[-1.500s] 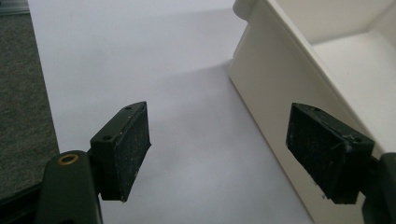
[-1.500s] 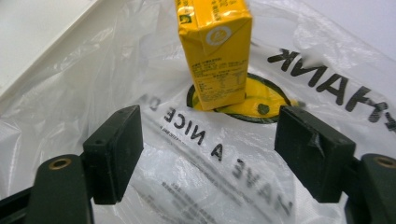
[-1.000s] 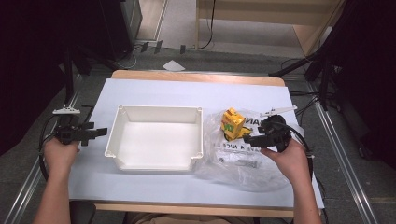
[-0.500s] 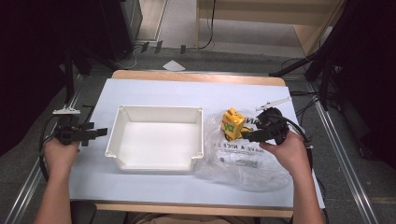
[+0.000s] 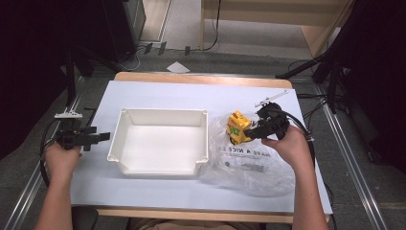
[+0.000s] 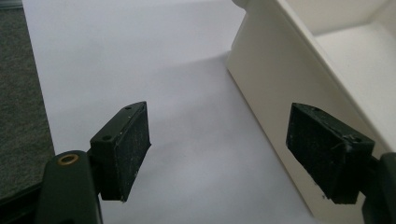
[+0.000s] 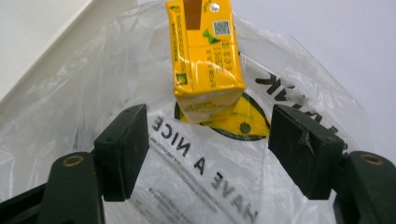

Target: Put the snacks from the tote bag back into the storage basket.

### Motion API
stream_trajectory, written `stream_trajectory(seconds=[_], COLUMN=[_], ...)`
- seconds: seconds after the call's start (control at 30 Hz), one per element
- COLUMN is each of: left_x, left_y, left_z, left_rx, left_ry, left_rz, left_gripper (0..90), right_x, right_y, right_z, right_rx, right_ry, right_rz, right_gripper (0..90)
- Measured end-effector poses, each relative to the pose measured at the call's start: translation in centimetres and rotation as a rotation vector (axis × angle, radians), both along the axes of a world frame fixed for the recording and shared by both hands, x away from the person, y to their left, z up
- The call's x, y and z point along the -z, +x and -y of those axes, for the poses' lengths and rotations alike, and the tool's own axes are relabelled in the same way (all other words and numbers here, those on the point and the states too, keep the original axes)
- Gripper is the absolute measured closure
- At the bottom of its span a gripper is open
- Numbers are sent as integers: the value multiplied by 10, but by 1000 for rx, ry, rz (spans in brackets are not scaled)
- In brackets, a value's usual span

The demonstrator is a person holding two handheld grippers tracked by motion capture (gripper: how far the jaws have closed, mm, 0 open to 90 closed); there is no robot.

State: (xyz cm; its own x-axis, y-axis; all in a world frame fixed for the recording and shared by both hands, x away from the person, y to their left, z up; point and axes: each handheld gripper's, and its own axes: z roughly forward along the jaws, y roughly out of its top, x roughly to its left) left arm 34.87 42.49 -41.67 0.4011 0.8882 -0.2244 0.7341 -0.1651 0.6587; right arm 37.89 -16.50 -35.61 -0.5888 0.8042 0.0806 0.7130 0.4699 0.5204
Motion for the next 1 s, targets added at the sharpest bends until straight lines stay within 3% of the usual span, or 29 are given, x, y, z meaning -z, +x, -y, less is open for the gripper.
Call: stream_trajectory(seconds=[0.27,0.4,0.67,0.8,1.0], left_x=[2,1,1,0,1], left_y=[-1,-2,-8,-11,-13], left_z=[3,2,0,-5,-9], left_rx=[15,8,0,-32,-26], left_ry=[21,-16,-5,-11,-4], left_rz=[-8,-14,-5,-1,-5], left_gripper=[229,228,225,223,226], right_x=[1,7,10,11,22], right_y=[18,27,33,36,44], right_z=[-7,-11,-25,-29,-39], right_rx=[-31,-34,-84,-77,-88], right_ry=[-10,-18,-30,-32,-45], right_rz=[-36,-49,-33,-27,-43], right_gripper=[295,297,315,331,341])
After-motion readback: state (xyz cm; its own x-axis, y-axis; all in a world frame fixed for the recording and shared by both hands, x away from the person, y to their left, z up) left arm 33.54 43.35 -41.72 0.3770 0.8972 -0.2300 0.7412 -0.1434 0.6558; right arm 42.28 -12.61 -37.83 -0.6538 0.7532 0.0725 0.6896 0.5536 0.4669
